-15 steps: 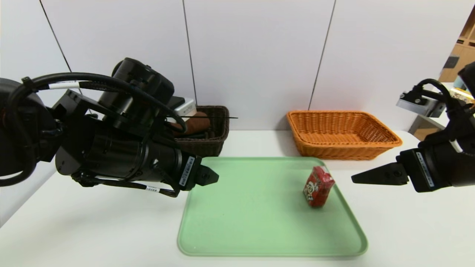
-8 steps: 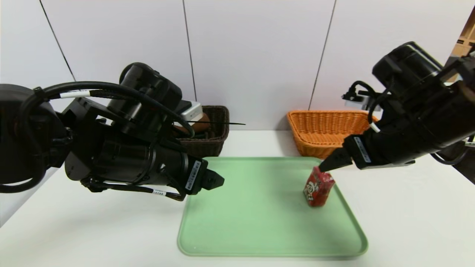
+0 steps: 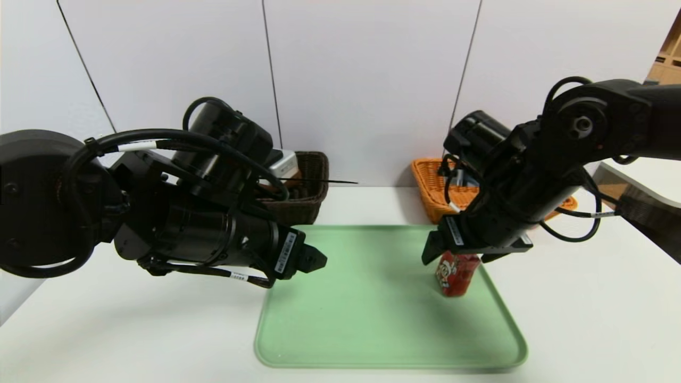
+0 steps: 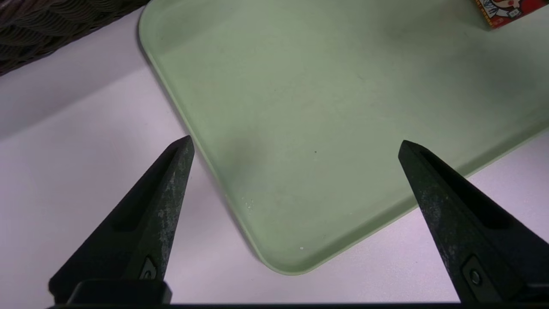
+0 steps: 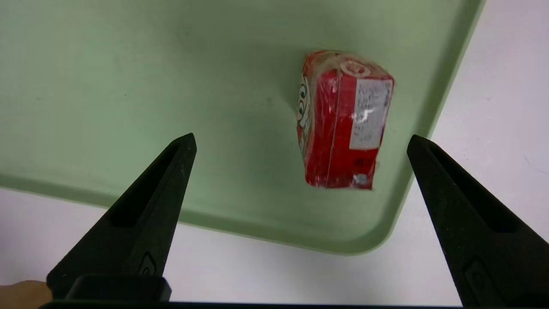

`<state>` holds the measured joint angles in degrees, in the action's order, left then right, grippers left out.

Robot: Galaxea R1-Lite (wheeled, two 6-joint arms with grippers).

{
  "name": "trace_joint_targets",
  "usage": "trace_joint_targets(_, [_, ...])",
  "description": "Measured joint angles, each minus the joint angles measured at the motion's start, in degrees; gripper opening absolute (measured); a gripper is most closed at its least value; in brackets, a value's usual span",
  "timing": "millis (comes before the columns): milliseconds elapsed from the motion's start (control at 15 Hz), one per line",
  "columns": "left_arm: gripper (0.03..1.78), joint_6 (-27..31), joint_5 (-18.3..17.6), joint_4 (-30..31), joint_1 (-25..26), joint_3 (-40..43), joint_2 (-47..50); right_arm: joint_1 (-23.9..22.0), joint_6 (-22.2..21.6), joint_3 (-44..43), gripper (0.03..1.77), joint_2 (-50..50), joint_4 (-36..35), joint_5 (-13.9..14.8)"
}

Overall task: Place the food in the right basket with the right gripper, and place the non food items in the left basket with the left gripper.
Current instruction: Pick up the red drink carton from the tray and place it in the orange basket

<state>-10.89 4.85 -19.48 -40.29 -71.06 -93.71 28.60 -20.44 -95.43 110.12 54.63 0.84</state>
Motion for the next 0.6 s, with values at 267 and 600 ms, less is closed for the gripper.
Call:
trace_joint_targets(267, [1.69,0.00,-0.06,0.68,0.16,-0.02,-0.59,-0.22,0.24,0.01,1.70,3.77,0.06,-0.21])
trace_joint_targets(600, [1.69,-0.09,0.05,0.79,0.22,-0.05,-1.24,-0.66,0.68,0.52,1.70,6.19,0.06,-0.51])
